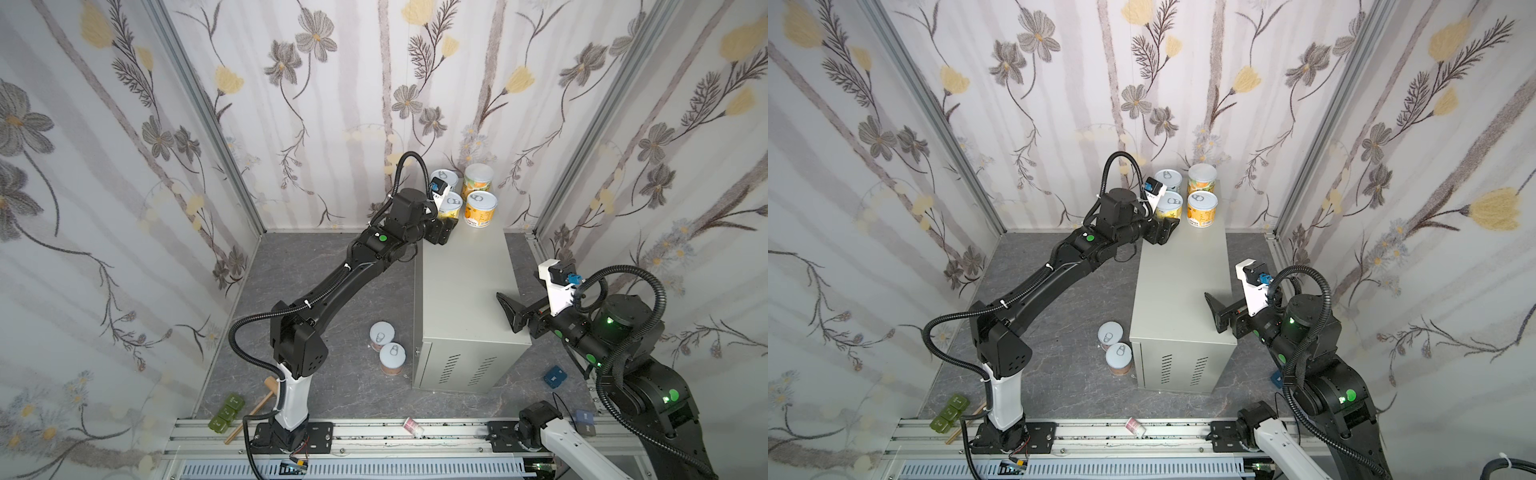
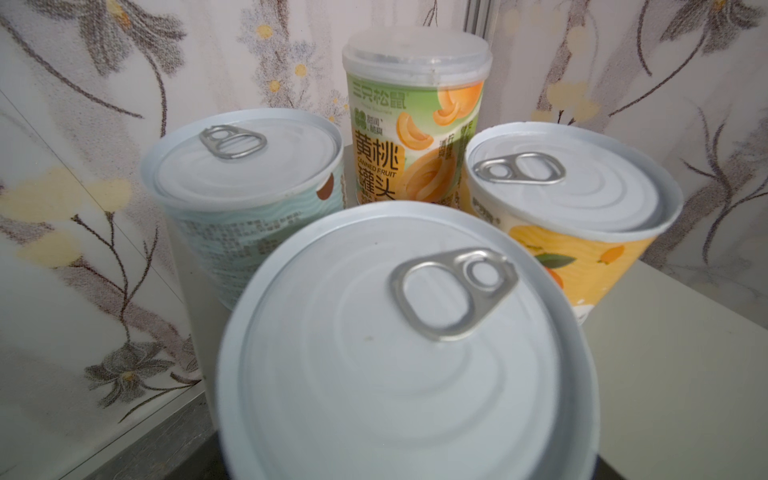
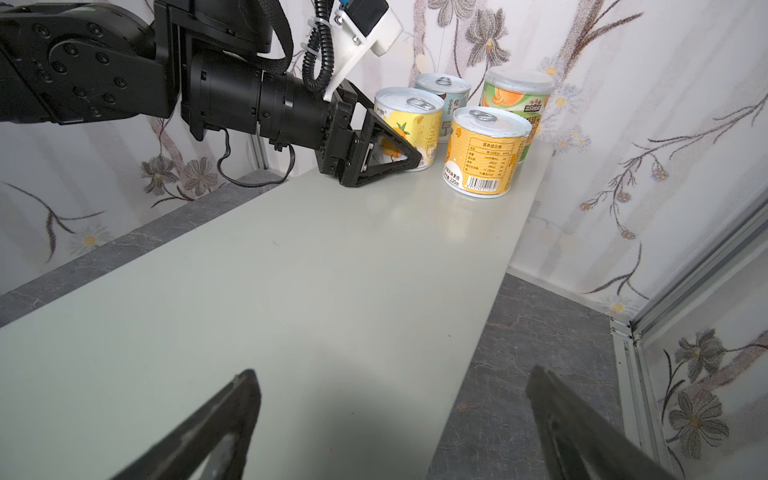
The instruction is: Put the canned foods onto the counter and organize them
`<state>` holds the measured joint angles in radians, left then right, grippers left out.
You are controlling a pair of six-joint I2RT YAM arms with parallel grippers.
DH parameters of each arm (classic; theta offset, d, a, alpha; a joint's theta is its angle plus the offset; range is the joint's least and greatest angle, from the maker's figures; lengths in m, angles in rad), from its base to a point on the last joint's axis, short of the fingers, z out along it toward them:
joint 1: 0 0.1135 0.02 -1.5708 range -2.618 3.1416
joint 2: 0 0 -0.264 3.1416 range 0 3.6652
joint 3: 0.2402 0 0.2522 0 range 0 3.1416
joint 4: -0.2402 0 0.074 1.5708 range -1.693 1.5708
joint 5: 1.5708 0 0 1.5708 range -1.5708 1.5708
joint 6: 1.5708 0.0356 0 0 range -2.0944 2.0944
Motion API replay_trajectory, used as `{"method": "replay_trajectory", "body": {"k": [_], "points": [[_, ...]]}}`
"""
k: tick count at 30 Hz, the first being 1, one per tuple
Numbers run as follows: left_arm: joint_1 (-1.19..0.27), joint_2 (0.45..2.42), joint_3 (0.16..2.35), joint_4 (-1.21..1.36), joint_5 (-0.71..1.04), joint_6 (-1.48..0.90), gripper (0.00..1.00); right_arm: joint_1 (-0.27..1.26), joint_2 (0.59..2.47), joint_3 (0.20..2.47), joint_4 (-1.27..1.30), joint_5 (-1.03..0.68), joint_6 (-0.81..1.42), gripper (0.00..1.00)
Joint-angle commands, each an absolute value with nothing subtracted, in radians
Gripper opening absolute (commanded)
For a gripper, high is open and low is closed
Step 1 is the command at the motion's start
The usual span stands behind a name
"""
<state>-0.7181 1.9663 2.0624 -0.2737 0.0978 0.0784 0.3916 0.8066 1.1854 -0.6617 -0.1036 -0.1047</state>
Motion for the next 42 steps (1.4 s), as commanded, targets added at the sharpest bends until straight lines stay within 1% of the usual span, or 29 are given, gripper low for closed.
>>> {"method": "replay_trajectory", "body": {"k": [1, 15, 27, 42], "points": [[-0.713, 1.984, 2.081, -0.345, 0.09, 0.11, 0.81, 0.391, 0.808, 1.18, -0.624, -0.115, -0.1, 1.0], [-0.71, 2.012, 2.108, -0.353, 0.107, 0.113, 0.81, 0.391, 0.795, 1.174, -0.632, -0.109, -0.097, 1.0], [-0.706, 2.021, 2.117, -0.353, 0.119, 0.108, 0.77, 0.391, 0.795, 1.17, -0.631, -0.109, -0.098, 1.0], [-0.704, 2.045, 2.154, -0.371, 0.121, 0.113, 0.76, 0.391, 0.784, 1.165, -0.634, -0.103, -0.098, 1.0]]}}
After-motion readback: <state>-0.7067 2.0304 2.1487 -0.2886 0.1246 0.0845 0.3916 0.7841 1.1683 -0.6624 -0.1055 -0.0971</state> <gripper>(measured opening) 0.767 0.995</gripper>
